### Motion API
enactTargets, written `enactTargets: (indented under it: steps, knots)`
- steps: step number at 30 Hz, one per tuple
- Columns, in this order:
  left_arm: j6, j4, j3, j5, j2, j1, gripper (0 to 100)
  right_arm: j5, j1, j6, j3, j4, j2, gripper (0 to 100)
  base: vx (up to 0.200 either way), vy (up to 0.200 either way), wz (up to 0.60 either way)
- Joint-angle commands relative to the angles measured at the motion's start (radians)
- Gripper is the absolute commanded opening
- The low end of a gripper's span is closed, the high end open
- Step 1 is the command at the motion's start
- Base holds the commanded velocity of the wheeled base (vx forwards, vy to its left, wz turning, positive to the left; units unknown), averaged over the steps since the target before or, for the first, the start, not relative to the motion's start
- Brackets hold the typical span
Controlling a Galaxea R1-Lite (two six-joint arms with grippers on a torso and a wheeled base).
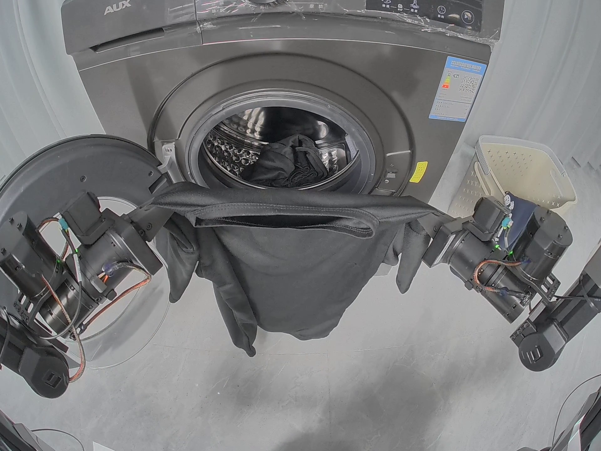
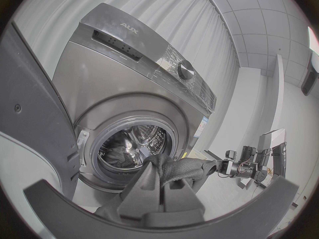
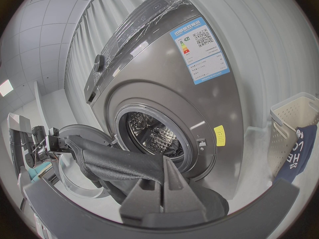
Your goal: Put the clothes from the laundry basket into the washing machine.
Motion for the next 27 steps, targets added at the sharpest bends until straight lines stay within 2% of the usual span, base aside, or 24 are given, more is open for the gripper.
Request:
enactTargets:
  steps: [1,9,13,17,27]
  knots:
    - [0.001,-0.001,-0.007,0.001,-0.003,0.003,0,0.001,0.005,0.001,-0.016,0.000,0.004,0,0.000,0.000,0.00]
    - [0.004,0.004,-0.010,0.004,-0.012,0.010,0,-0.007,0.008,-0.006,-0.076,0.000,-0.047,0,0.000,0.000,0.00]
    - [0.004,0.004,-0.014,0.003,-0.015,0.014,0,-0.041,0.008,-0.010,-0.090,0.000,-0.050,0,0.000,0.000,0.00]
    - [0.004,0.002,-0.022,0.004,-0.015,0.014,0,-0.055,0.008,-0.007,-0.091,0.002,-0.087,0,0.000,0.000,0.00]
    - [0.004,0.010,-0.020,0.001,-0.054,-0.015,0,-0.058,0.008,-0.007,-0.090,0.002,-0.116,0,0.000,0.000,0.00]
